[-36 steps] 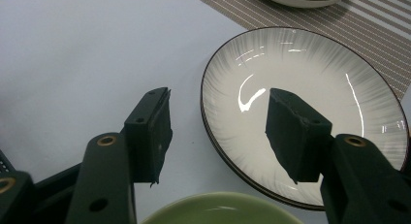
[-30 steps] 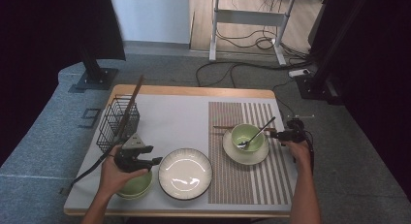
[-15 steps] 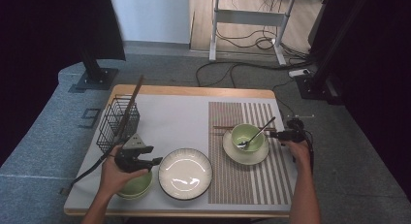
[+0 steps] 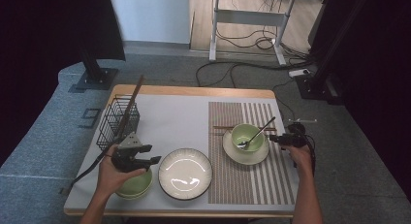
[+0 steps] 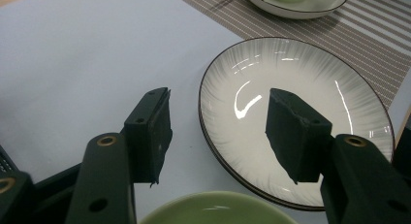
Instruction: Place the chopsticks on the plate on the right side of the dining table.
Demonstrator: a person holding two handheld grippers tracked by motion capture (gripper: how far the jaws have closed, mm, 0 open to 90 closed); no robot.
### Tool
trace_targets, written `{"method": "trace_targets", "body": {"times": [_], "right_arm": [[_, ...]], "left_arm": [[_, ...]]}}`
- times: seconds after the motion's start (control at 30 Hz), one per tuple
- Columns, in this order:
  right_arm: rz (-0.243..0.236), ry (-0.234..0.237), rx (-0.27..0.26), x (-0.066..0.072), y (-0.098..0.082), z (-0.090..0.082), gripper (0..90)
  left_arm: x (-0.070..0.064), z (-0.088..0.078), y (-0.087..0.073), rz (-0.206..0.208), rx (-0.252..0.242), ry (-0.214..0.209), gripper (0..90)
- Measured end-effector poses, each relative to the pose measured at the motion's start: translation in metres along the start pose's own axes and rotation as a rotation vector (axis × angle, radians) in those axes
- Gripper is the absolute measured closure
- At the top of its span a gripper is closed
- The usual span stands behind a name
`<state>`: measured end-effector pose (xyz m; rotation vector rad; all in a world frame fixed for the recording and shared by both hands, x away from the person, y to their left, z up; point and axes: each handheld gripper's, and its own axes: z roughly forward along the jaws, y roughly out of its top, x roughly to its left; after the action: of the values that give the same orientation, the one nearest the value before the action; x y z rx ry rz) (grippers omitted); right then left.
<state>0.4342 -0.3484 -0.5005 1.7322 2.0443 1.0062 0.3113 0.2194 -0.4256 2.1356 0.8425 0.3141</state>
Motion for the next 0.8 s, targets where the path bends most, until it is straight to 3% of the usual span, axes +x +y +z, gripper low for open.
{"method": "trace_targets", "body": {"times": [0.37,0.8], "right_arm": [[-0.060,0.028,-0.019,0.017,-0.008,-0.009,30.0],[-0.066,0.058,-0.061,0.025,-0.023,-0.033,30.0]], "left_arm": [[0.002,-0.007,0.001,-0.005,-0.018,0.006,42.2],[0.001,-0.011,0.000,-0.002,-0.027,-0.003,42.1]]}}
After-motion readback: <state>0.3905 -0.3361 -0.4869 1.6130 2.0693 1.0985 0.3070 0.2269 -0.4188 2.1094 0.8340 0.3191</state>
